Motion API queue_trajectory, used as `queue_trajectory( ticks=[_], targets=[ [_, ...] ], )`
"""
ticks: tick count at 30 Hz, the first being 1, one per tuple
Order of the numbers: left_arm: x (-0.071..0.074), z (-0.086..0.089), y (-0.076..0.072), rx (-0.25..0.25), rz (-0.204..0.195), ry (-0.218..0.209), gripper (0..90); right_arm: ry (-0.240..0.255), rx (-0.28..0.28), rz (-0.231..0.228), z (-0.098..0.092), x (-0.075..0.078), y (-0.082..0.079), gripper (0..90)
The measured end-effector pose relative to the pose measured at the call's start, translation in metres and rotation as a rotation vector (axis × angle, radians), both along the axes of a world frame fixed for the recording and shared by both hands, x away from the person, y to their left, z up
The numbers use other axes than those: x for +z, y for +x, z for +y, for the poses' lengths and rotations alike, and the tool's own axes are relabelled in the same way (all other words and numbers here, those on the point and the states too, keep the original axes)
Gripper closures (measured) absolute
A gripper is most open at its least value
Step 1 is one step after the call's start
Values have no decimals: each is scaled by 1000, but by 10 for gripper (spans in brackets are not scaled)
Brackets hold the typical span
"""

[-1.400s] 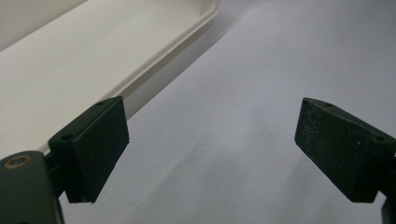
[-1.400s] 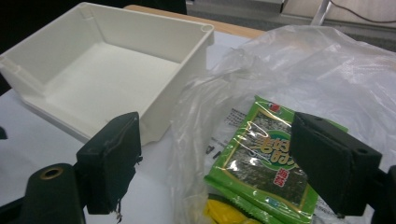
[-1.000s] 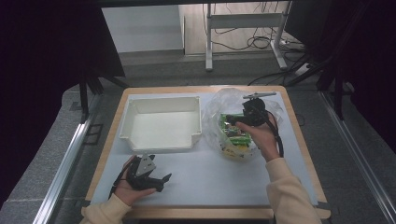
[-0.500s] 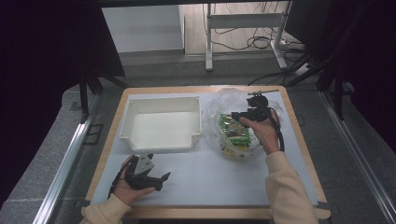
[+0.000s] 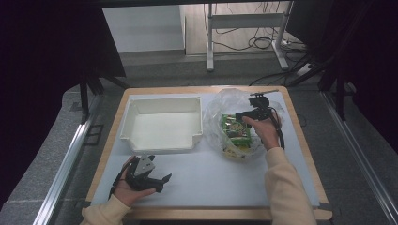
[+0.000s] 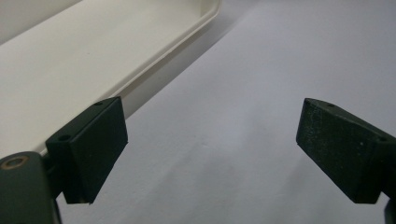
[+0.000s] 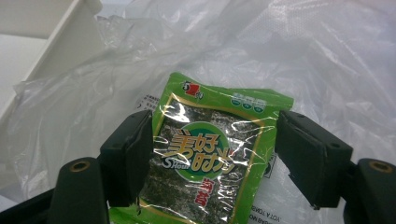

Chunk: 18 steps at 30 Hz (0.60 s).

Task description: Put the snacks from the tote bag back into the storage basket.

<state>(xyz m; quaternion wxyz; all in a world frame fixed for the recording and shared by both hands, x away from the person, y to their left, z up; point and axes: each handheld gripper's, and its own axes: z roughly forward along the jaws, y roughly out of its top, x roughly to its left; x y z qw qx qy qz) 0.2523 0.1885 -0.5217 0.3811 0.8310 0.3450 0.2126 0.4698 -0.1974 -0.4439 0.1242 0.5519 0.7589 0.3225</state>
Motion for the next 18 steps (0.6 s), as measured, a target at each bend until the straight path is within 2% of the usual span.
queue_trajectory(
  ticks=[7, 18],
  targets=[
    [0, 0, 0, 1, 2, -5, 89, -33, -2, 38, -2, -6, 7, 307],
    [1, 3, 0, 2, 5, -11, 90, -48, 2, 88, -4, -16, 12, 334]
  ],
)
